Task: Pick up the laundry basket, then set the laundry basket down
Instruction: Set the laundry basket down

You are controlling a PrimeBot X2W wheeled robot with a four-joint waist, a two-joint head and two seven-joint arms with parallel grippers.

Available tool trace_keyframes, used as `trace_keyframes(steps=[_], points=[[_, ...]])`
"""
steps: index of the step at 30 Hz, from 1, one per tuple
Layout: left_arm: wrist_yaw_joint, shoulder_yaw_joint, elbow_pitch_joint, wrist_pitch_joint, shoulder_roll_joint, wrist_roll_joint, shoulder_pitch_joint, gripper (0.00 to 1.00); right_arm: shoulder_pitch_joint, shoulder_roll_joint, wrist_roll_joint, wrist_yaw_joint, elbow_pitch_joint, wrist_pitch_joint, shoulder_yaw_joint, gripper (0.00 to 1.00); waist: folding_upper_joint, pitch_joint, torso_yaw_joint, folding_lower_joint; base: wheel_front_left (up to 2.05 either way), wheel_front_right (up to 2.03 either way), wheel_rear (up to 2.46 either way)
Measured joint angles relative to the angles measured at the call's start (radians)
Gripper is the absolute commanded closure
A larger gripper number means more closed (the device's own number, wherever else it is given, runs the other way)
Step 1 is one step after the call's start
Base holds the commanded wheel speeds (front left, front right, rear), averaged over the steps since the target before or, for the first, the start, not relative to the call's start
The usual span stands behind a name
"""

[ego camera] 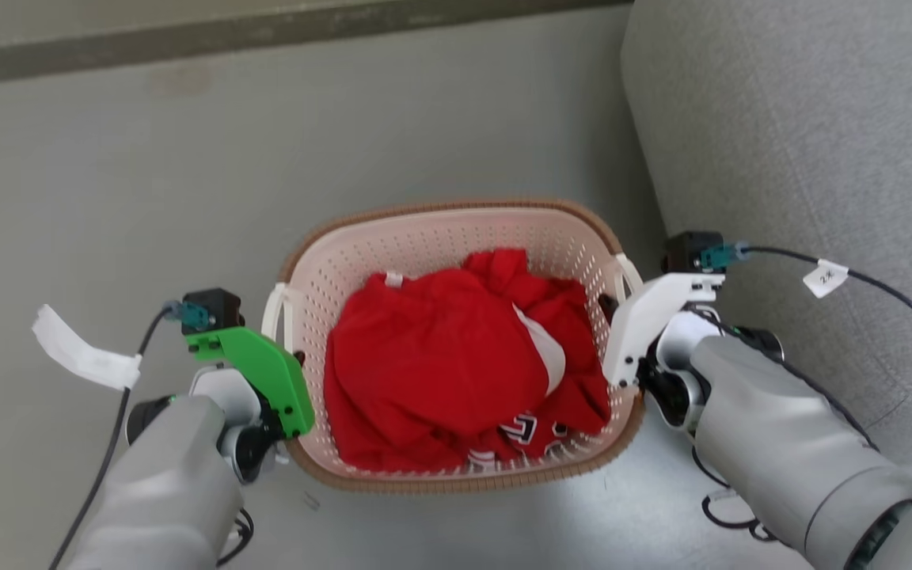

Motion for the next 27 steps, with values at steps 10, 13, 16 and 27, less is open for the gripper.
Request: trace_keyframes(steps=[10, 13, 16, 27], points=[[0.000, 0.008, -0.025, -0.036, 0.029, 0.014, -0.088, 1.00, -0.093, 0.000, -0.011, -0.010, -0.017, -0.046, 0.003, 1.00, 0.0000, 0.119, 0.002, 0.0002, 0.00, 0.00, 0.00], [0.000, 0.012, -0.032, -0.051, 0.035, 0.018, -0.110, 1.00, -0.122, 0.000, -0.020, -0.010, -0.021, -0.058, 0.004, 1.00, 0.0000, 0.158, 0.003, 0.0002, 0.00, 0.00, 0.00], [0.000, 0.016, -0.038, -0.053, 0.037, 0.018, -0.129, 1.00, -0.145, -0.001, -0.023, -0.018, -0.021, -0.071, 0.005, 1.00, 0.0000, 0.197, 0.005, 0.0002, 0.00, 0.00, 0.00], [0.000, 0.025, -0.049, -0.079, 0.050, 0.026, -0.200, 1.00, -0.233, -0.003, -0.036, -0.018, -0.021, -0.111, 0.007, 1.00, 0.0000, 0.337, 0.012, 0.0002, 0.00, 0.00, 0.00]])
